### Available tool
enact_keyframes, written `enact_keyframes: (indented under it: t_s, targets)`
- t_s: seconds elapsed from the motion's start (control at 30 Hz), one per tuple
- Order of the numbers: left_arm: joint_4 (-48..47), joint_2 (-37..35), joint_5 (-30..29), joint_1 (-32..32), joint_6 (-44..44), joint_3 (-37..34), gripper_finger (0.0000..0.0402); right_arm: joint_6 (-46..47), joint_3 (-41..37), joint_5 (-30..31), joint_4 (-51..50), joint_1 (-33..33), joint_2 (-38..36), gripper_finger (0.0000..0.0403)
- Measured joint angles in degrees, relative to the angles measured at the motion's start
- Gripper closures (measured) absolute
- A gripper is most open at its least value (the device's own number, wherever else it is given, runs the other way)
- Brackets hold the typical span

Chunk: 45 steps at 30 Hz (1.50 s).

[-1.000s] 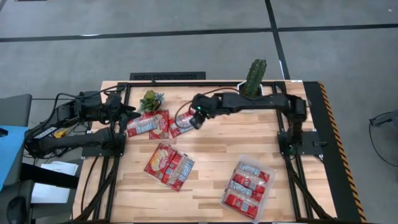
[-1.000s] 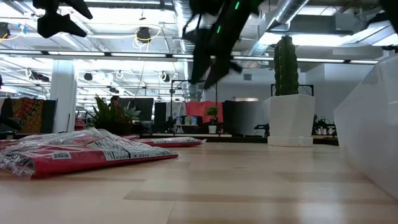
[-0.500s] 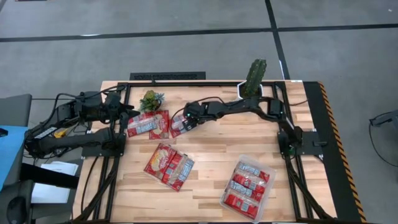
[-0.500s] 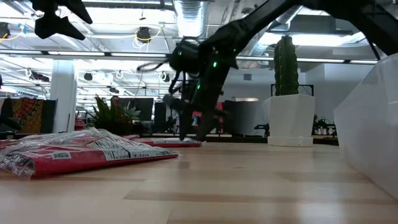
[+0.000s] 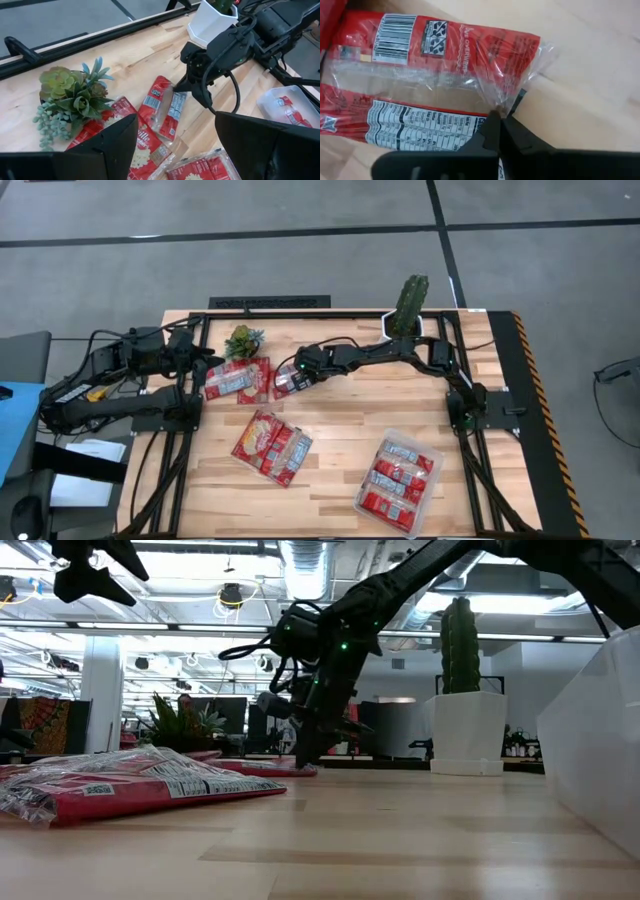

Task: Sort popcorn bags into baskets
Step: Put the red popcorn bag into the transparent bin

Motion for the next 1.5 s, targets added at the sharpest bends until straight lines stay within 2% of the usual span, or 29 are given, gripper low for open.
enact_keyframes:
  t_s: [0.2,0.4,0.53,0.73,0.9,1.03,1.2,1.5]
  targets:
    - [0.0,0.0,0.0,0.0,-0.3,0.0,0.0148,2.4,-0.5,0.0,-6.7,0.3,-4.3,0.0396]
    - [0.1,0.0,-0.1,0.0,-0.3,0.0,0.0148,7.1,-0.3,3.0,-13.8,1.0,-13.0,0.0398]
    - [0.1,0.0,-0.1,0.0,-0.3,0.0,0.0148,12.3,-0.3,6.9,-21.1,4.4,-19.0,0.0399]
    - [0.2,0.0,-0.9,0.0,-0.3,0.0,0.0148,25.8,-0.3,14.1,-34.5,12.6,-26.9,0.0399]
    - [0.5,0.0,-1.4,0.0,-0.4,0.0,0.0148,44.1,-0.2,18.1,-48.9,22.2,-30.8,0.0399]
    - [0.8,0.0,-1.4,0.0,-0.9,0.0,0.0148,60.8,-0.2,18.0,-60.0,31.3,-31.7,0.0398]
    - [0.7,0.0,-2.5,0.0,-1.4,0.0,0.0148,77.3,-2.8,17.2,-60.2,41.4,-33.5,0.0399]
    - [0.9,0.0,-2.6,0.0,-2.8,0.0,0.0148,79.7,-3.0,9.7,-60.5,49.1,-32.4,0.0397]
